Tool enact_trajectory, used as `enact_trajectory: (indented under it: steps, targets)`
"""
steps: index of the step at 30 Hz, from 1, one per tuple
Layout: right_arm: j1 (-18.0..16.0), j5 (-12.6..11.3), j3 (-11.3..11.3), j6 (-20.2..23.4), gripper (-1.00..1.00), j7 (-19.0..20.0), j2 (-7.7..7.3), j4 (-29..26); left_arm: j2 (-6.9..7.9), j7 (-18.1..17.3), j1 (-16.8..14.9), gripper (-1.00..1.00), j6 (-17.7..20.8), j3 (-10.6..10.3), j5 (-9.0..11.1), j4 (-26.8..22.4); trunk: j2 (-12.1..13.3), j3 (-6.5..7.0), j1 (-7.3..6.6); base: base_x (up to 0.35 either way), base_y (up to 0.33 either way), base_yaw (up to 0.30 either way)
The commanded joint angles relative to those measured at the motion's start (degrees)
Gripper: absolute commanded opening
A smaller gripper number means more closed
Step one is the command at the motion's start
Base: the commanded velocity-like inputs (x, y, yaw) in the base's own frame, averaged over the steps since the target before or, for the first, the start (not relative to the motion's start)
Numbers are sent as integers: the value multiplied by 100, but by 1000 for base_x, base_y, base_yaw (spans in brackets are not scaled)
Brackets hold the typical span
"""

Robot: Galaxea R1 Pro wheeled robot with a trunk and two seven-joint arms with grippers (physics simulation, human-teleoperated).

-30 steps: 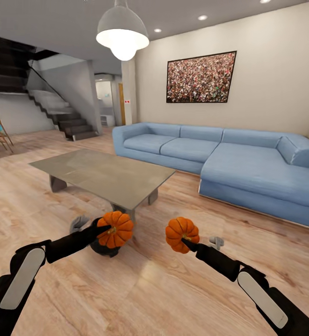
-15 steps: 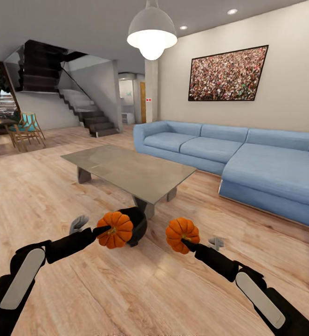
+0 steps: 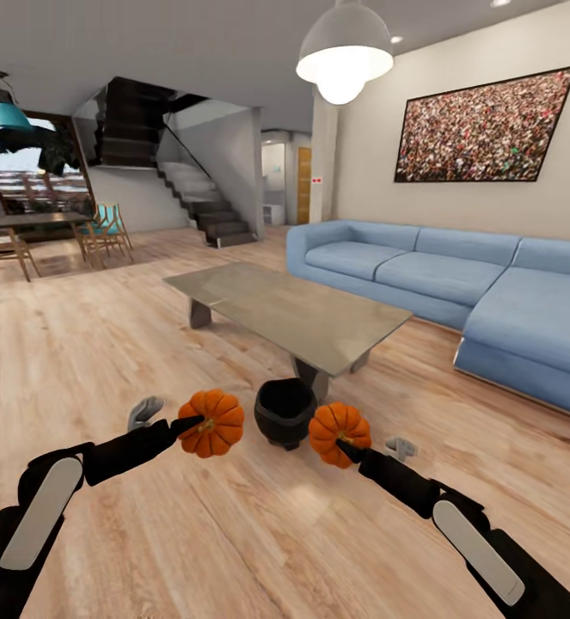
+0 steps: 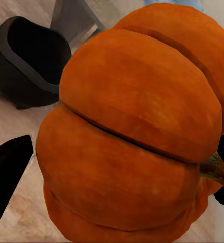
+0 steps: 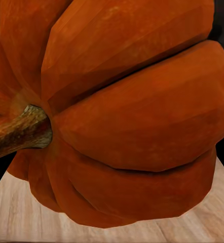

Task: Place each of the two pumpkins and all three candles from the living room inside a cabinet in the living room (use any cabinet), then make sure every cabinet is closed, and position the cauldron so it is next to a table in the living room.

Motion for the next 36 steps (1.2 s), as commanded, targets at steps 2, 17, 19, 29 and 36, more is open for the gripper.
enact_trajectory:
  steps: [2,17,19,29,36]
  targets:
    - [-7,-53,5,12,-100,-5,0,-2,-2,-44,-4,-100,27,11,41,-1,-3,-14,-1,24,141,244]
    - [-8,701,-12,43,-100,-22,357,30,-2,-50,-4,-100,19,181,33,16,-3,-81,-1,120,58,239]
    - [-5,726,-14,43,-100,-23,368,46,-2,-50,-4,-100,19,186,33,16,-3,-91,-1,296,117,231]
    - [-25,748,-13,48,-100,-14,382,74,-2,-50,-4,-100,25,220,41,31,-3,-141,-1,259,186,230]
    - [-27,755,-13,64,-100,-12,383,80,-2,-50,-4,-100,28,251,50,34,-3,-177,-1,-20,317,229]
